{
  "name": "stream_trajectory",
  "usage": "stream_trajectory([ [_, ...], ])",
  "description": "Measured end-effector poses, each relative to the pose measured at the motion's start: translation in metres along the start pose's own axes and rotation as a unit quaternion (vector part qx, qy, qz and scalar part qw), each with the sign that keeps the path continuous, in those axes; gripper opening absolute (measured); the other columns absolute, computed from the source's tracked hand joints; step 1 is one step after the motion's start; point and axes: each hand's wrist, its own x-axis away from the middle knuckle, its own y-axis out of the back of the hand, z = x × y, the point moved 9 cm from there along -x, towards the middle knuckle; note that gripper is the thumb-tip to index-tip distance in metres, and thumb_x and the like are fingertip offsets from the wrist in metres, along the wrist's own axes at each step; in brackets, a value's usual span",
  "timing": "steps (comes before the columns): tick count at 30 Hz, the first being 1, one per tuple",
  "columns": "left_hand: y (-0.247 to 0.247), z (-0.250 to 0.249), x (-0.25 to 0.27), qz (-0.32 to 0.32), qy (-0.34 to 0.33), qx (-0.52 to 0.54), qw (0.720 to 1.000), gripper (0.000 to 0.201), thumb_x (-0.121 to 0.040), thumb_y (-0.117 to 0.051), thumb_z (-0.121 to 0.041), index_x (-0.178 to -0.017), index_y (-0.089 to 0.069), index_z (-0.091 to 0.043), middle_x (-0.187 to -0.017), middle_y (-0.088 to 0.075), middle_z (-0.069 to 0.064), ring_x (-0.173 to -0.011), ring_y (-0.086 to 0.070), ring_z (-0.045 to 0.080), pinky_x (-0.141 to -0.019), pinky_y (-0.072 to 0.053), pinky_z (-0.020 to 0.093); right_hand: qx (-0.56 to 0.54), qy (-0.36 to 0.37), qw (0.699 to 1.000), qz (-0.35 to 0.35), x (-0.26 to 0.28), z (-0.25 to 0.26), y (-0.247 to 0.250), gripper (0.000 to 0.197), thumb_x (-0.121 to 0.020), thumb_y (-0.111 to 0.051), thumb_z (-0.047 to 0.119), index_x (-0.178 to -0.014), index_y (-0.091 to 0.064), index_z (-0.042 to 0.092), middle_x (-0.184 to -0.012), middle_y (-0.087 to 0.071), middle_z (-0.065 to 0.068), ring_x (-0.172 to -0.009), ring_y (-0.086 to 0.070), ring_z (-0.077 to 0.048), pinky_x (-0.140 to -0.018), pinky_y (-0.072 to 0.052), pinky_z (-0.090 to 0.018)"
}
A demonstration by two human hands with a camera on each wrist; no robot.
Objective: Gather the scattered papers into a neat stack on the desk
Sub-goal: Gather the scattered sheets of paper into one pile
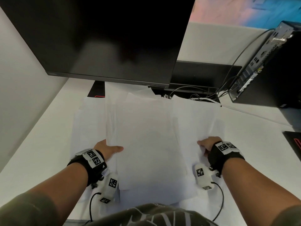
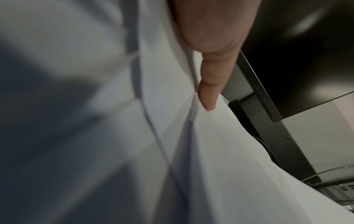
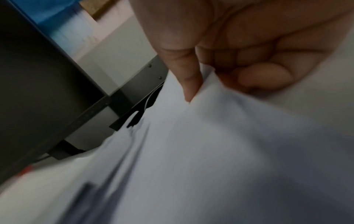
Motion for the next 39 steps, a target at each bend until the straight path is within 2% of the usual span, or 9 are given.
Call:
stream_trajectory([
  [7, 0.0, 0.0, 0.001, -0.003, 0.007, 0.002, 1.0, 0.049, -0.076, -0.073, -0.017, -0.12, -0.056, -0.001, -0.124, -0.06, 0.018, -0.108, -0.056, 0.03, -0.085, -0.039, 0.027, -0.038, -0.048, 0.992, -0.114, 0.009, -0.033, 0.033, 0.053, -0.072, -0.052, 0.021, -0.125, -0.049, 0.012, -0.129, -0.047, -0.015, -0.102, -0.049, -0.03, -0.089, -0.046, -0.042],
  [14, 0.0, 0.001, 0.002, -0.004, 0.01, 0.012, 1.0, 0.049, -0.075, -0.074, -0.016, -0.118, -0.057, -0.001, -0.123, -0.06, 0.018, -0.1, -0.055, 0.026, -0.085, -0.039, 0.027, -0.185, -0.093, 0.978, 0.014, 0.004, -0.029, 0.001, 0.05, -0.074, -0.073, 0.029, -0.114, -0.058, 0.002, -0.111, -0.057, -0.018, -0.102, -0.057, -0.036, -0.096, -0.046, -0.044],
  [17, 0.0, 0.003, 0.0, -0.004, 0.012, 0.011, 1.0, 0.048, -0.075, -0.074, -0.016, -0.118, -0.057, 0.0, -0.121, -0.061, 0.018, -0.095, -0.054, 0.024, -0.084, -0.039, 0.027, -0.143, -0.069, 0.987, -0.007, 0.007, -0.028, 0.006, 0.068, -0.075, -0.074, 0.017, -0.132, -0.043, -0.003, -0.13, -0.053, -0.02, -0.117, -0.052, -0.036, -0.101, -0.041, -0.038],
  [21, -0.002, 0.004, -0.001, -0.007, 0.006, 0.003, 1.0, 0.046, -0.074, -0.075, -0.018, -0.114, -0.059, -0.002, -0.117, -0.063, 0.017, -0.092, -0.053, 0.023, -0.084, -0.041, 0.029, -0.087, -0.001, 0.99, -0.115, 0.02, -0.022, 0.052, 0.036, -0.085, -0.059, 0.011, -0.117, -0.055, -0.005, -0.122, -0.059, -0.024, -0.111, -0.056, -0.037, -0.092, -0.043, -0.035],
  [25, -0.011, 0.001, -0.002, 0.001, 0.017, -0.001, 1.0, 0.076, -0.06, -0.081, -0.037, -0.122, -0.055, -0.002, -0.123, -0.061, 0.015, -0.106, -0.058, 0.028, -0.094, -0.044, 0.033, -0.181, 0.034, 0.933, -0.31, 0.052, -0.024, 0.132, 0.026, -0.083, -0.052, 0.011, -0.105, -0.06, 0.0, -0.105, -0.064, -0.026, -0.09, -0.059, -0.038, -0.074, -0.044, -0.036],
  [29, -0.029, -0.003, -0.007, 0.017, 0.013, -0.017, 1.0, 0.097, -0.047, -0.08, -0.048, -0.127, -0.051, -0.003, -0.127, -0.059, 0.015, -0.116, -0.055, 0.032, -0.101, -0.043, 0.036, -0.354, 0.065, 0.843, -0.4, 0.09, -0.022, 0.191, 0.038, -0.081, -0.056, 0.013, -0.118, -0.058, 0.006, -0.119, -0.063, -0.015, -0.109, -0.059, -0.029, -0.083, -0.041, -0.025],
  [34, -0.041, -0.011, -0.006, 0.035, 0.007, -0.013, 0.999, 0.087, -0.056, -0.082, -0.038, -0.128, -0.05, -0.002, -0.128, -0.058, 0.017, -0.115, -0.054, 0.032, -0.102, -0.042, 0.038, -0.45, 0.124, 0.809, -0.358, 0.106, -0.013, 0.2, 0.039, -0.082, -0.06, 0.013, -0.12, -0.057, 0.006, -0.121, -0.062, -0.007, -0.105, -0.058, -0.017, -0.073, -0.04, -0.009],
  [36, -0.044, -0.012, -0.007, 0.042, -0.001, -0.003, 0.999, 0.072, -0.062, -0.082, -0.031, -0.123, -0.055, -0.002, -0.124, -0.061, 0.017, -0.107, -0.057, 0.029, -0.097, -0.044, 0.034, -0.421, 0.143, 0.853, -0.273, 0.1, 0.003, 0.169, 0.028, -0.084, -0.059, 0.011, -0.111, -0.061, 0.009, -0.107, -0.063, -0.002, -0.094, -0.056, -0.013, -0.055, -0.04, -0.002],
  [39, -0.048, -0.016, -0.006, 0.047, -0.007, 0.017, 0.999, 0.052, -0.078, -0.07, -0.033, -0.119, -0.058, -0.004, -0.122, -0.062, 0.016, -0.099, -0.056, 0.026, -0.089, -0.041, 0.028, -0.356, 0.113, 0.917, -0.142, 0.067, 0.008, 0.094, 0.03, -0.076, -0.068, 0.006, -0.106, -0.064, 0.003, -0.106, -0.067, -0.011, -0.082, -0.063, -0.021, -0.068, -0.049, -0.021],
])
